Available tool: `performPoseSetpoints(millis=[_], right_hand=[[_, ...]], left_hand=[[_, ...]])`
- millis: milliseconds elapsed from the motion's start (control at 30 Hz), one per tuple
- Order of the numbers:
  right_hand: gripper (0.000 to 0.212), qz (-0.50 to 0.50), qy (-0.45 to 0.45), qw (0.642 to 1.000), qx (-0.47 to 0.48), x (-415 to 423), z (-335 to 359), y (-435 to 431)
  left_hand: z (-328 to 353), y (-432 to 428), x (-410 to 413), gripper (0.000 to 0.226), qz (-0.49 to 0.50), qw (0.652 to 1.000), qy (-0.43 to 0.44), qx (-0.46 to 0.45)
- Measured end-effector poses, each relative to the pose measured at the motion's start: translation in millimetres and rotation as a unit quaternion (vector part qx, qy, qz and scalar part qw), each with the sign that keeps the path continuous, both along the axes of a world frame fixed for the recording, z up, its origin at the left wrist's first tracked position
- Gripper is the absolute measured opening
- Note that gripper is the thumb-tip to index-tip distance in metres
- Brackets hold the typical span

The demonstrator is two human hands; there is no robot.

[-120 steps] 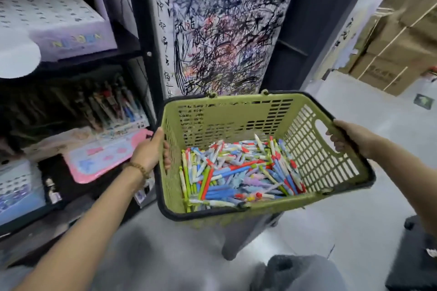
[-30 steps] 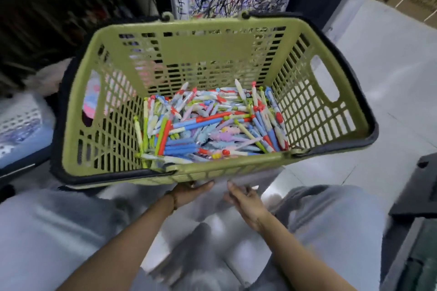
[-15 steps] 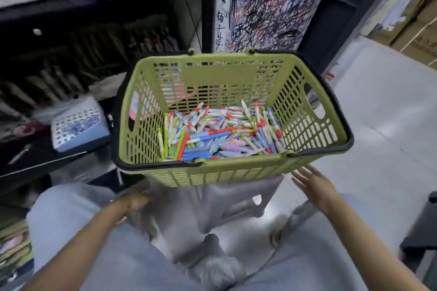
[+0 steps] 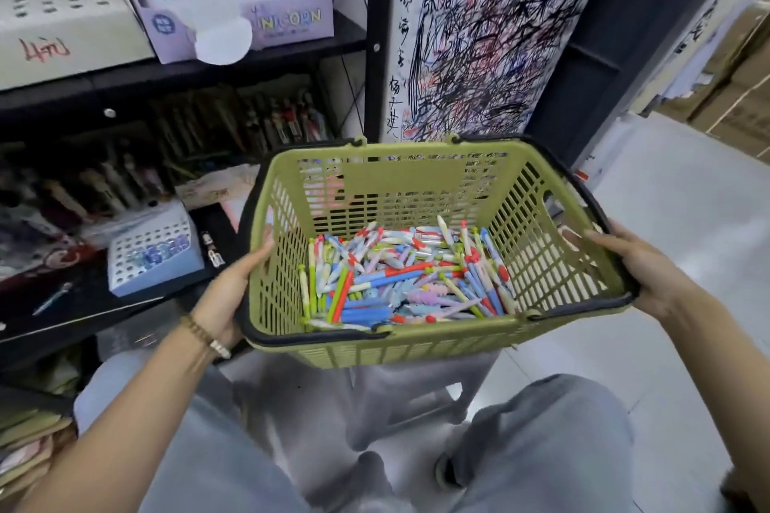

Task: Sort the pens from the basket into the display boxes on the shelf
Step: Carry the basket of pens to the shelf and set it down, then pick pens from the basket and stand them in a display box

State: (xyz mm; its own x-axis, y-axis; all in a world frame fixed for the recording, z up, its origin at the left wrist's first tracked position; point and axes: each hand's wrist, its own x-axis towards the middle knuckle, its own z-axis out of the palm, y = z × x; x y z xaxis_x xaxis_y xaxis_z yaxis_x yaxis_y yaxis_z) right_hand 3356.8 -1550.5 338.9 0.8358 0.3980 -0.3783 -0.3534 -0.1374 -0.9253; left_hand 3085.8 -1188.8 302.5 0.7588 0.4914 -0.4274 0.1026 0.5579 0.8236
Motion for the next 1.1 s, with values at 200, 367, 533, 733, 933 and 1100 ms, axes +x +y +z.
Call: performPoseSetpoints(millis=[200,367,533,733,933,1100], right_hand=[[0.076,0.021,-0.104,0.983,-0.150,13,14,-12],[0.049,0.268,-0.296,0.901,-0.169,14,51,59],[0.046,0.608,-0.222,0.694,-0.315,-7,-25,165],[0.060,0.679,-0.387,0.487,-0.390,-2,-88,177],[0.035,0.610,-0.397,0.622,-0.290,7,-95,156],[0.059,0.610,-0.428,0.582,-0.326,1,-110,154]], left_hand=[[10,-8,25,0.048,-0.033,0.987,0.034,0.155],[38,12,54,0.063,0.005,0.794,0.007,0.608],[23,-15,117,0.027,-0.414,0.761,0.048,0.497],[-14,9,125,0.037,-0.454,0.736,0.164,0.475],[-11,5,134,0.035,-0.413,0.782,0.138,0.447],[-11,10,138,0.032,-0.389,0.796,0.123,0.448]])
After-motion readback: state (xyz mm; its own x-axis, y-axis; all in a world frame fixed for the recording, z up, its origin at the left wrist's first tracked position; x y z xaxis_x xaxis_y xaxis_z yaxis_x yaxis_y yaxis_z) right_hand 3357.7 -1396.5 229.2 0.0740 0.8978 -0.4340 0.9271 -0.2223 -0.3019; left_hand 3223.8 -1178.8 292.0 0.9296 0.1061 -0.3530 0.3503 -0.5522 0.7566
